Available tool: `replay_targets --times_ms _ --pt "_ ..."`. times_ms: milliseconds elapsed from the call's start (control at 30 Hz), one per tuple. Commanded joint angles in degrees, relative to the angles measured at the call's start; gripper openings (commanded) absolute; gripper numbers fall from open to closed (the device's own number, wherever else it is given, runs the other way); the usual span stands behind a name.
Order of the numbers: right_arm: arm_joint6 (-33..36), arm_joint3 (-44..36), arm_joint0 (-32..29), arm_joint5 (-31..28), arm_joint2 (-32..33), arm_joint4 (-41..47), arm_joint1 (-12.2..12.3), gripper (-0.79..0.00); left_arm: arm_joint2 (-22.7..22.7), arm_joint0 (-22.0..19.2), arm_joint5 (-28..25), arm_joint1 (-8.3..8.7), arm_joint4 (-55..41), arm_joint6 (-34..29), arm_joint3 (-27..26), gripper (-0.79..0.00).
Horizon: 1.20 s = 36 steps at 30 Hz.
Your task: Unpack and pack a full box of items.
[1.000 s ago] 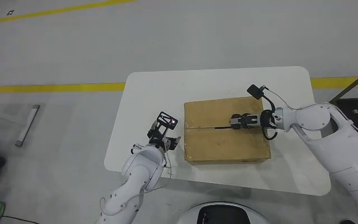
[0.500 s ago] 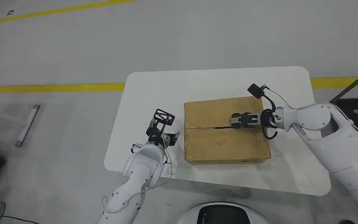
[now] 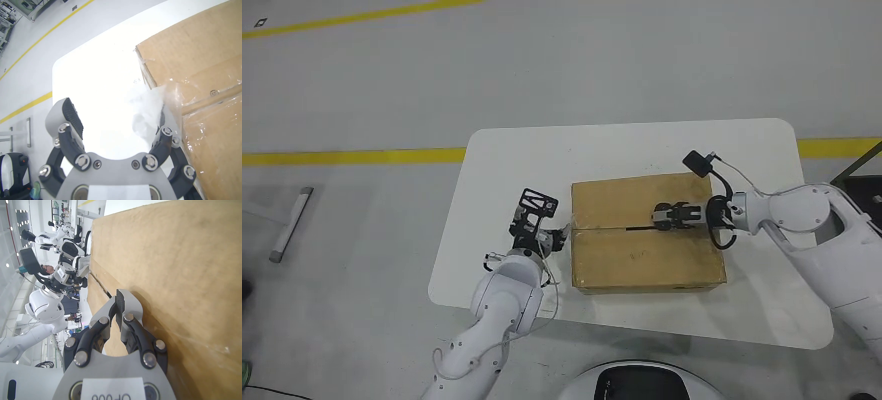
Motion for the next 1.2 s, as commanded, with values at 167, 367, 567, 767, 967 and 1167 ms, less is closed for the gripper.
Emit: replay_targets --times_ms 167,367,567,767,967,1167 --pt "-0.11 0.07 0.24 -0.03 -0.28 0.07 -0.11 -0.785 -0.47 -0.97 -1.11 -0.52 1.14 0.54 -1.38 0.0" --pt "-0.97 -0.73 0.48 0.1 1.39 1.01 0.09 -0.785 0.65 -3.01 -3.85 -1.2 1.54 0.91 -0.9 0.0" --pt "-1.63 -2.32 -0.39 0.89 5.32 1.95 0.84 -0.785 3.26 -5.4 -6.51 -2.08 3.3 1.11 0.38 0.0" --pt "-1.92 -2.99 -2.27 1.58 9.48 2.26 1.74 -0.785 5.99 -7.79 -8.56 -3.13 4.72 1.5 1.95 0.0" --pt "-1.9 -3.21 -4.69 1.94 12.65 2.4 2.49 -0.785 7.7 -8.87 -9.11 -4.12 4.79 1.55 3.7 0.0" --pt "-1.8 -3.87 -6.86 2.17 14.96 2.62 3.06 -0.785 9.02 -9.79 -9.47 -5.06 4.92 1.82 4.69 0.0"
